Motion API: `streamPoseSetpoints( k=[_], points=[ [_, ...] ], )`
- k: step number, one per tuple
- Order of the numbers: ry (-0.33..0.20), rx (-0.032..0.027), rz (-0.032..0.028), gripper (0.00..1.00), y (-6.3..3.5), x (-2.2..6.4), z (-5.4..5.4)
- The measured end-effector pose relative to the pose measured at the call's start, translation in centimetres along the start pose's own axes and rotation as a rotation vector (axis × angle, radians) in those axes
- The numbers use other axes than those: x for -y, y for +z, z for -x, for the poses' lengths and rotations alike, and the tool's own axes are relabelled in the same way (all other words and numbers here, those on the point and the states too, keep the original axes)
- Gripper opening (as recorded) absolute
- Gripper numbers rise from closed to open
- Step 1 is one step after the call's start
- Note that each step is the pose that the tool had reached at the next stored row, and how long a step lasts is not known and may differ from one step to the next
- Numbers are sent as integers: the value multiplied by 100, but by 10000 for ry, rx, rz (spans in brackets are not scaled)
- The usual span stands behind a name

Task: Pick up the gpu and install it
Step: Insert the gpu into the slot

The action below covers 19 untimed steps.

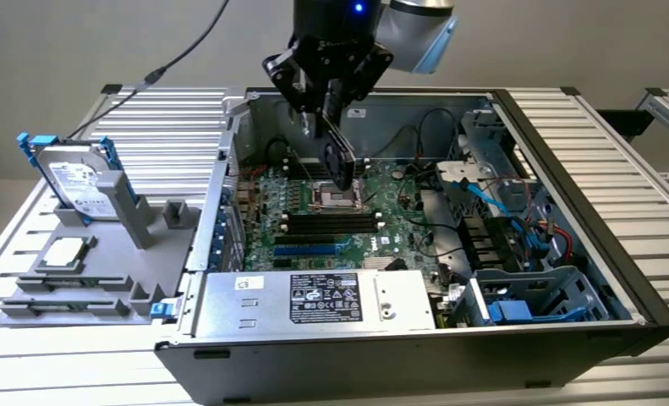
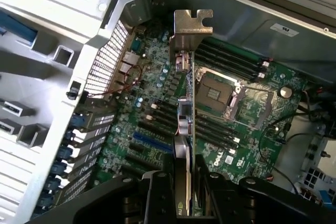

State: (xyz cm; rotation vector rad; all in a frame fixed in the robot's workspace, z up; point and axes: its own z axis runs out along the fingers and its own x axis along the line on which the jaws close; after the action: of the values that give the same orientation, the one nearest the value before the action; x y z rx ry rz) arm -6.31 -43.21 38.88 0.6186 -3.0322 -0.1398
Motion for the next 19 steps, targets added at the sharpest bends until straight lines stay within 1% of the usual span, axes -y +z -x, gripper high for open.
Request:
streamPoseSetpoints(
  k=[16,19],
  points=[
    [-2903,-276,-55,27,119,12,3],
    [-3440,-323,-58,27,139,14,3]
  ],
)
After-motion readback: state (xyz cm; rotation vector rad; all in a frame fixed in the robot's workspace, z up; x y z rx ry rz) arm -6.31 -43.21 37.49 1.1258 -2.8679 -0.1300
